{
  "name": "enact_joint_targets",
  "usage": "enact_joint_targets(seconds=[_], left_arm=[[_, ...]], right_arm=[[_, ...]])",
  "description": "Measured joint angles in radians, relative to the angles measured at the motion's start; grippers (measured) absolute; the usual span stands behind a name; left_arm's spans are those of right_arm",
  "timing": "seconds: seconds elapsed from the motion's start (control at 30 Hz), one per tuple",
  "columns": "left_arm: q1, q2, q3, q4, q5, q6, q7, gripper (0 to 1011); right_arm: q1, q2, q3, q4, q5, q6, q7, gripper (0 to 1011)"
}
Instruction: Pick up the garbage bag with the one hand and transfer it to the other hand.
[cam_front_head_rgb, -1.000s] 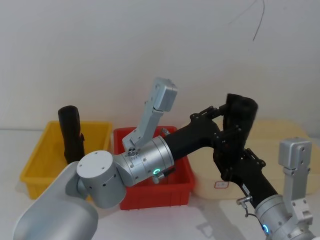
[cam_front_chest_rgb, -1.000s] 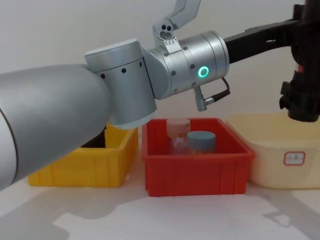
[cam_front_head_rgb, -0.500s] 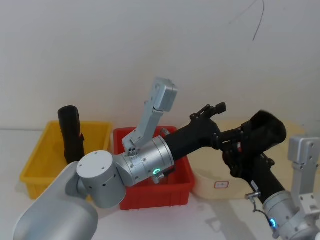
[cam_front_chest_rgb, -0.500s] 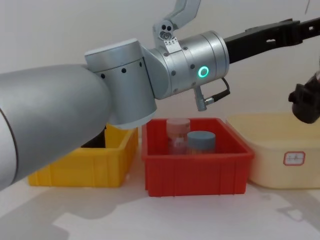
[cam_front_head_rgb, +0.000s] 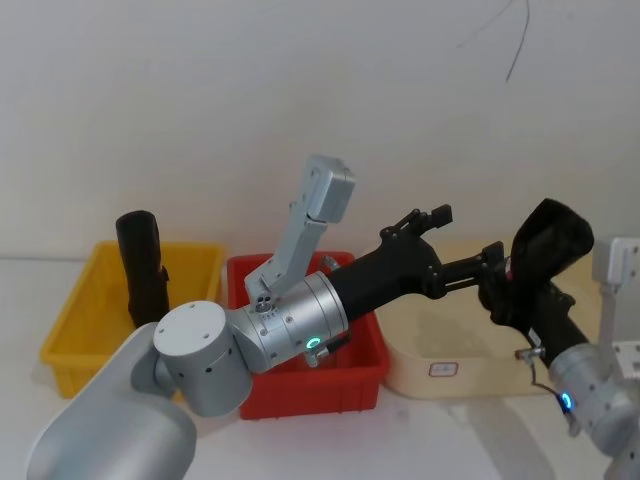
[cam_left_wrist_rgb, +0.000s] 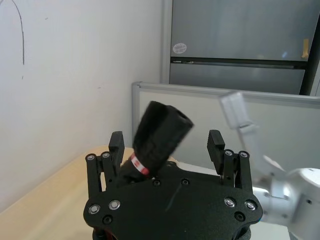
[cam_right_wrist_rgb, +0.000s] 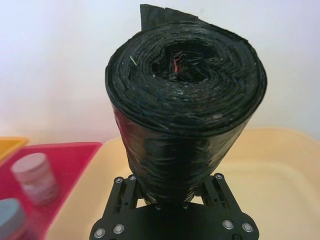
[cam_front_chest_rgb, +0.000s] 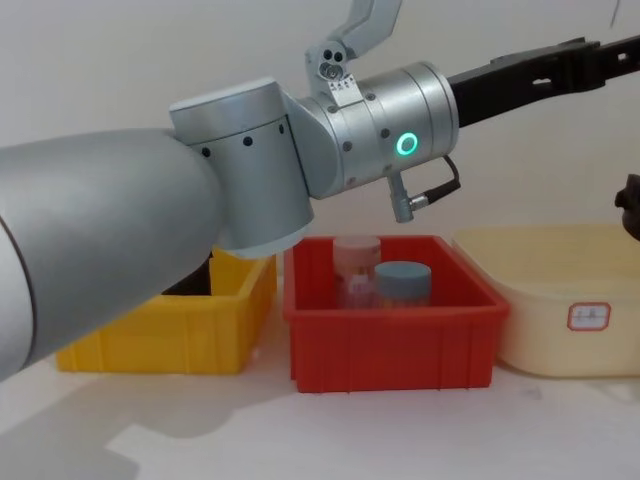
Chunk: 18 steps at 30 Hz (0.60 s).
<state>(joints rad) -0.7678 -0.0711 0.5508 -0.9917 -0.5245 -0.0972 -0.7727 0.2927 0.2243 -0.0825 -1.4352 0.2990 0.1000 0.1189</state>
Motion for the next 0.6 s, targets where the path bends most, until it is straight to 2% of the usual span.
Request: enact_joint_targets(seconds=[0.2, 0.33, 0.53, 0.6], left_arm=[[0.0, 0.0, 0.0, 0.0, 0.0, 0.0, 0.0, 1001], [0.0, 0.0, 0.0, 0.0, 0.0, 0.0, 0.0, 1001], [0.0, 0.0, 0.0, 0.0, 0.0, 0.0, 0.0, 1001], [0.0, 0.0, 0.0, 0.0, 0.0, 0.0, 0.0, 1001]], right_arm=[[0.084, 0.004, 0.007, 0.101, -0.01, 0.014, 0.001, 517], [0.14, 0.007, 0.011, 0.171, -0.02, 0.027, 0.002, 626], [0.181, 0.009, 0.019, 0.214, -0.035, 0.049, -0.016, 796], [0.193, 0.01, 0.026, 0.22, -0.045, 0.062, -0.038, 848]])
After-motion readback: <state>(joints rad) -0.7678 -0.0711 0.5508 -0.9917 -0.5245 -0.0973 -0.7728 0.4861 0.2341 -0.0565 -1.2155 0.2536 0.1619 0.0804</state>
